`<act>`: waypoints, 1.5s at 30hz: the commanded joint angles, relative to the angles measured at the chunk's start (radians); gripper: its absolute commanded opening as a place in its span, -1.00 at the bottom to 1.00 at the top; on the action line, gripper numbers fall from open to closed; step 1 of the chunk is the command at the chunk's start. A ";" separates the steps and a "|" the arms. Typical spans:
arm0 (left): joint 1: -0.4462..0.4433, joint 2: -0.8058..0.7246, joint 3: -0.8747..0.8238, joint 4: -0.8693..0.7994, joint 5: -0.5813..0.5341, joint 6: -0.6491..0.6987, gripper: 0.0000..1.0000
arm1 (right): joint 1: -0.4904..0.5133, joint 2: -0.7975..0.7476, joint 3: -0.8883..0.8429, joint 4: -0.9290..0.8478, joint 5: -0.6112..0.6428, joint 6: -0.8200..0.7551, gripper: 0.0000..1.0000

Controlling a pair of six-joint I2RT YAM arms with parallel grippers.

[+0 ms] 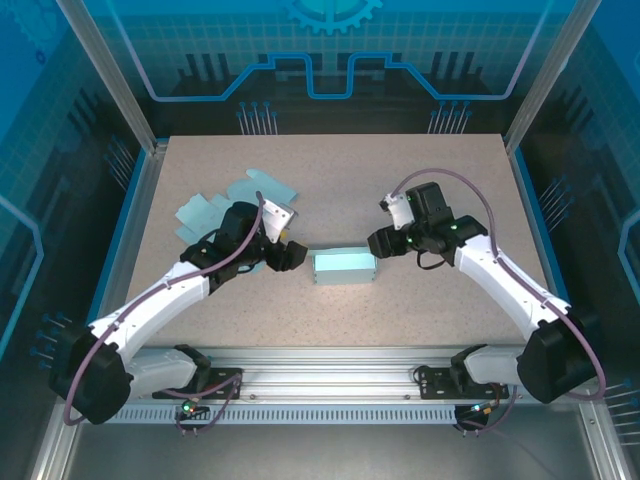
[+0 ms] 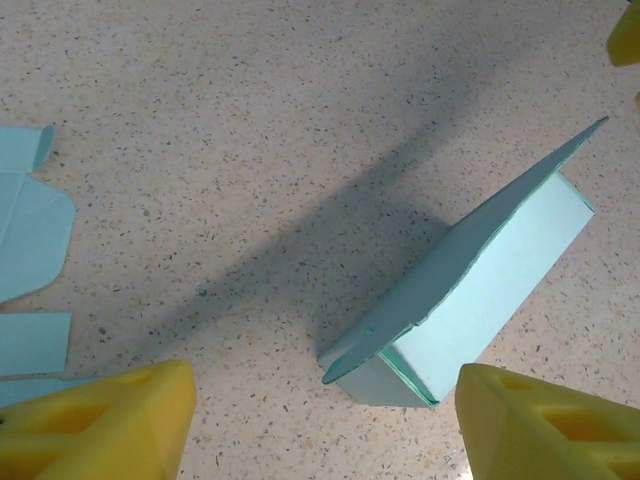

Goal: Fold the paper box

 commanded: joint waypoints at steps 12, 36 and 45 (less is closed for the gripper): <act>-0.001 0.165 0.059 -0.038 0.041 0.110 0.17 | 0.020 0.028 -0.006 -0.049 0.021 -0.032 0.09; -0.044 0.277 0.129 -0.070 0.055 0.134 -0.45 | 0.043 0.076 -0.020 -0.036 0.026 -0.015 -0.24; -0.073 0.277 0.162 -0.127 -0.001 0.066 -0.74 | 0.063 0.061 -0.027 -0.058 0.081 0.041 -0.42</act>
